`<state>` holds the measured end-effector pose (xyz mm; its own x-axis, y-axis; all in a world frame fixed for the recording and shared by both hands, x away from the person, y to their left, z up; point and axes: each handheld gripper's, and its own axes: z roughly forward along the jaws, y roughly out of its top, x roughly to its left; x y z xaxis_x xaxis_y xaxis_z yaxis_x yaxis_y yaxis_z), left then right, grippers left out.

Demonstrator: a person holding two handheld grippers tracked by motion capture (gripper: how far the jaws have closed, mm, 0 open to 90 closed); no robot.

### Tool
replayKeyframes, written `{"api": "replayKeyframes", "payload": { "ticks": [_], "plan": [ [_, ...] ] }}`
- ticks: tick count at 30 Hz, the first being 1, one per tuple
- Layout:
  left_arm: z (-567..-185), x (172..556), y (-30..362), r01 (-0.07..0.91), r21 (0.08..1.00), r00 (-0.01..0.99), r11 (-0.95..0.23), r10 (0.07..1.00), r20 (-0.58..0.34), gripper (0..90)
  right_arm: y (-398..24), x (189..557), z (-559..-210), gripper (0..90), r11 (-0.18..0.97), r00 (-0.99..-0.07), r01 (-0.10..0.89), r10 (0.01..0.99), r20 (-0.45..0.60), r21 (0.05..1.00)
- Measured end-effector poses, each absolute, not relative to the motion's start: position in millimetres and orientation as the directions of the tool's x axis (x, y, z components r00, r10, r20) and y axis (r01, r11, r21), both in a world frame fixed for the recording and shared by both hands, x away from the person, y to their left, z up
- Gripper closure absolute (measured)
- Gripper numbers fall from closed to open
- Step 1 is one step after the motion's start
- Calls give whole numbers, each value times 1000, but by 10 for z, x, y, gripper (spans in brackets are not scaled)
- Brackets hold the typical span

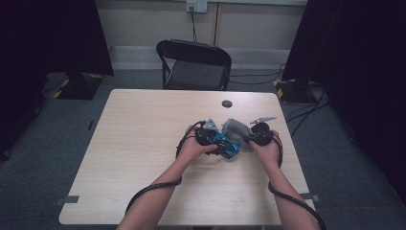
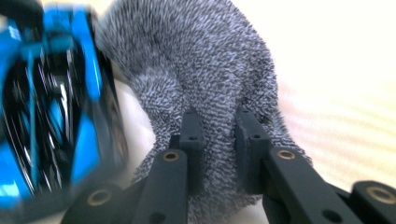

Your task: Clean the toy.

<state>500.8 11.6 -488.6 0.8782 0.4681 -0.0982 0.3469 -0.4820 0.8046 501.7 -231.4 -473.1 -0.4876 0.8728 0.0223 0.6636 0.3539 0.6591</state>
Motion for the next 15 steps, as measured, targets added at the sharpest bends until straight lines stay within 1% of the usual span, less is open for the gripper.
{"api": "replayKeyframes", "payload": {
  "ticks": [2, 5, 7, 11, 12, 13, 15],
  "plan": [
    [-4893, 5016, 117, 340, 800, 878, -493, 470, -83, 156, -2270, 5063, -4677, 763, 324, -468, 660, 883, 33, 678],
    [-4907, 5023, 118, 340, 804, 877, -489, 473, -83, 147, -2176, 5152, -4633, 763, 335, -476, 647, 879, 21, 685],
    [-4919, 5026, 116, 340, 808, 877, -481, 473, -88, 136, -2102, 5221, -4651, 762, 355, -488, 649, 873, 10, 673],
    [-4938, 5054, 136, 358, 808, 865, -469, 493, -97, 134, -1946, 5322, -4749, 760, 428, -559, 639, 829, 3, 639],
    [-4941, 5061, 143, 357, 808, 867, -468, 489, -100, 135, -1900, 5326, -4775, 760, 466, -578, 630, 815, -25, 621],
    [-4942, 5062, 143, 356, 809, 867, -468, 488, -99, 136, -1883, 5324, -4787, 760, 484, -589, 622, 807, -39, 616],
    [-4940, 5070, 130, 349, 808, 869, -474, 487, -90, 144, -1890, 5321, -4786, 760, 494, -612, 607, 791, -31, 622]
  ]
}}
